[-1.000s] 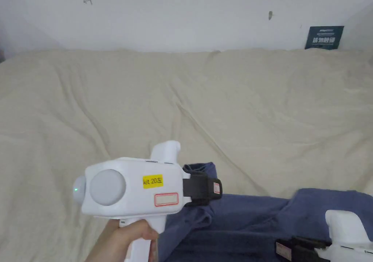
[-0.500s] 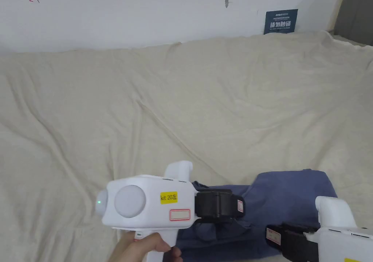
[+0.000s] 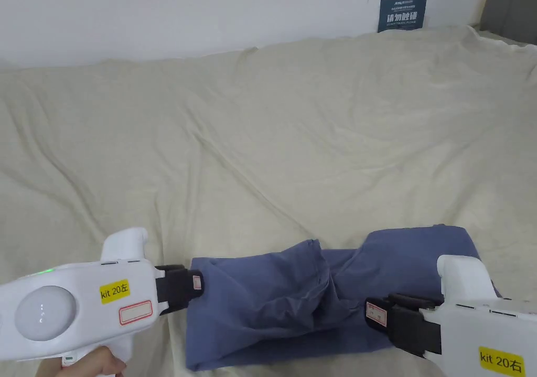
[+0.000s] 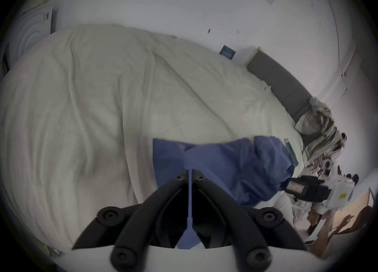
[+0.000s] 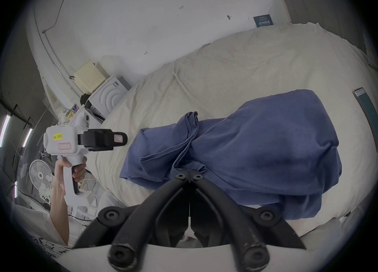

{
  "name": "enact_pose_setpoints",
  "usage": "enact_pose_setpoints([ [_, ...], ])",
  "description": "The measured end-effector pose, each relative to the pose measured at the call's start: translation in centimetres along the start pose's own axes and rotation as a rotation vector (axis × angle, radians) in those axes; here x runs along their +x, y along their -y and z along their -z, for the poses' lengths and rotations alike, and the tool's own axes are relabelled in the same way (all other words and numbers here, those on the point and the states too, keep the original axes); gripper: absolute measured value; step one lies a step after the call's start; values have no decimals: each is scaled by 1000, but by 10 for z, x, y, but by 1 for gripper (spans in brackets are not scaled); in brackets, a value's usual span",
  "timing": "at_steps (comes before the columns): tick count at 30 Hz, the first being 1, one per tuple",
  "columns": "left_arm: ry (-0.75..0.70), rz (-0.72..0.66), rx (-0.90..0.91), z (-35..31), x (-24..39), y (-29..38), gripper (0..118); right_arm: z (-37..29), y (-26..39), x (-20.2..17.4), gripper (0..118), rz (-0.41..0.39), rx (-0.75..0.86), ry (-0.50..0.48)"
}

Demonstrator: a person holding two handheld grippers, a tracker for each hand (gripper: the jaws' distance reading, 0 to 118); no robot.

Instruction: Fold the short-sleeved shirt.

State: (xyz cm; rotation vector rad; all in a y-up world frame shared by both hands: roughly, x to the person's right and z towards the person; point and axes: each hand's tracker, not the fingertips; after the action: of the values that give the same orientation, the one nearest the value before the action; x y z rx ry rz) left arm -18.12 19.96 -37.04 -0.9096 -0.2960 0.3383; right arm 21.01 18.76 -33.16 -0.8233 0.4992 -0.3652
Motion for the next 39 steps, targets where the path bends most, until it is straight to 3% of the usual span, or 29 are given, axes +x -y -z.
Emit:
enact_pose_setpoints([
  [2, 59, -57, -18, 12, 0, 2, 2, 1, 1, 0, 0, -5, -3, 4],
  [8, 147, -10, -61, 50, 39, 6, 2, 0, 1, 4, 0, -18, -16, 7],
  [13, 307, 40, -170, 87, 86, 28, 2, -5, 1, 14, 0, 11, -8, 19],
  [18, 261, 107, -182, 92, 116, 37, 2, -11, 2, 19, 0, 3, -12, 42],
  [24, 329, 154, -160, 65, 124, 36, 2, -15, 2, 20, 0, 18, 2, 48],
  [28, 350, 139, -112, 40, 104, 30, 2, -16, 0, 13, 0, 9, 3, 48],
  [34, 324, -130, 28, 2, 8, 20, 2, -18, -1, -4, 0, -24, 5, 39],
  [36, 386, -191, 59, -9, -20, 19, 2, -16, -1, -9, 0, -29, 3, 37],
  [37, 415, -231, 65, -13, -34, 19, 6, -14, -1, -13, 0, -28, 0, 37],
  [38, 427, -257, 72, -14, -42, 17, 23, -12, -1, -15, 0, -26, -2, 36],
  [39, 428, -283, 64, -14, -51, 16, 50, -10, -1, -17, 0, -25, -6, 33],
])
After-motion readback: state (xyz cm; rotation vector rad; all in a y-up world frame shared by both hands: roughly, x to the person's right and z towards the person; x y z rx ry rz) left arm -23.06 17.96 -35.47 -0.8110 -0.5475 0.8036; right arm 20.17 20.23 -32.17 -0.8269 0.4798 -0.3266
